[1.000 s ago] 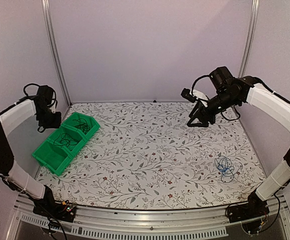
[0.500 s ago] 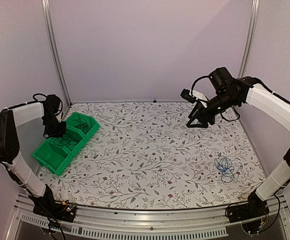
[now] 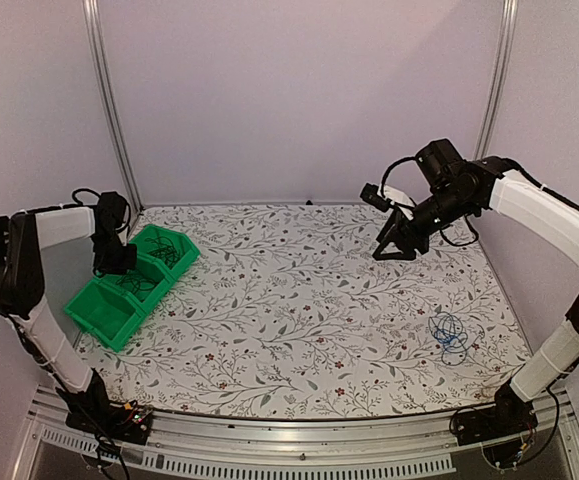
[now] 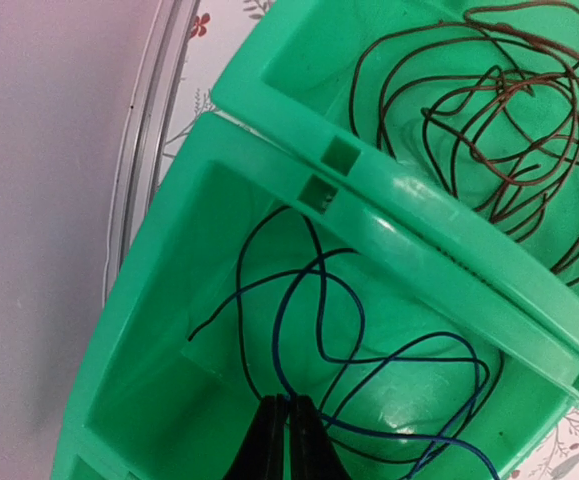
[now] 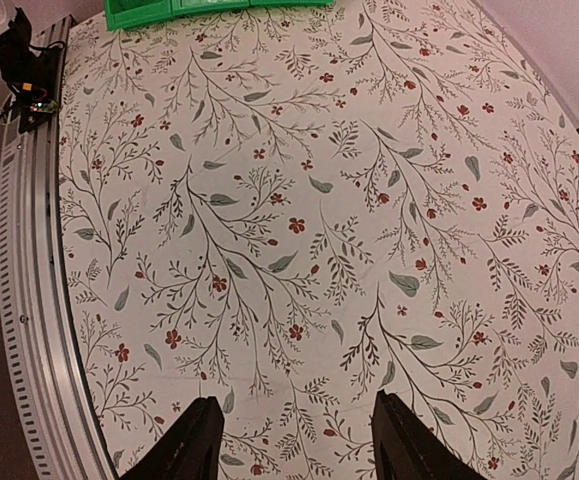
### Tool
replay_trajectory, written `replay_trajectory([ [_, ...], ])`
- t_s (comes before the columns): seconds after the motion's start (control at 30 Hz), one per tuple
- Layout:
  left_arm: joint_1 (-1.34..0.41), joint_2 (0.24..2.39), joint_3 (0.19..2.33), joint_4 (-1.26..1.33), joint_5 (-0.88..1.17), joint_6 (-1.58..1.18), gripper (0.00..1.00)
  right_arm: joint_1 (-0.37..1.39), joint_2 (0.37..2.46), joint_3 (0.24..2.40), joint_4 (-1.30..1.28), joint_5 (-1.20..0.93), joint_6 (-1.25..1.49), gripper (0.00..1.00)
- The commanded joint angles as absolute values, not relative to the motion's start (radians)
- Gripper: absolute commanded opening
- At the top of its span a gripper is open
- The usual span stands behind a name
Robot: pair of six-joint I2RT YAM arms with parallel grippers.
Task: Untangle the cables
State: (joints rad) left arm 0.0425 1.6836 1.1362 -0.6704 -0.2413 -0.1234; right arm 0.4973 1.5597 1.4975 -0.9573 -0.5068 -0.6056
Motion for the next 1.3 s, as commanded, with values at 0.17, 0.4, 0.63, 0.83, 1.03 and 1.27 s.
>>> replay_trajectory([
  [0.17,0.032,1.801,1.185,-0.552,-0.297,-0.069,0.0,0.5,1.571,1.504,-0.954,-0.49,-0.609,0.55],
  [0.4,0.028,1.777,1.226,-0.592,-0.325,-0.08,0.07,0.491,1.55,1.476,-0.941,-0.458,-0.595,0.55],
  [0.63,0.003,1.622,1.268,-0.706,-0.354,-0.119,0.27,0.341,1.528,1.376,-0.937,-0.437,-0.609,0.54],
  [0.83,-0.104,1.549,1.392,-0.789,-0.405,-0.146,0.29,0.189,1.525,1.245,-0.928,-0.324,-0.62,0.48],
  [1.03,-0.333,1.545,1.571,-0.743,-0.423,-0.14,0.3,0.023,1.519,1.143,-0.945,-0.161,-0.607,0.41],
  [1.27,-0.445,1.51,1.501,-0.508,-0.323,-0.251,0.47,-0.117,1.475,1.016,-0.997,-0.094,-0.606,0.41],
])
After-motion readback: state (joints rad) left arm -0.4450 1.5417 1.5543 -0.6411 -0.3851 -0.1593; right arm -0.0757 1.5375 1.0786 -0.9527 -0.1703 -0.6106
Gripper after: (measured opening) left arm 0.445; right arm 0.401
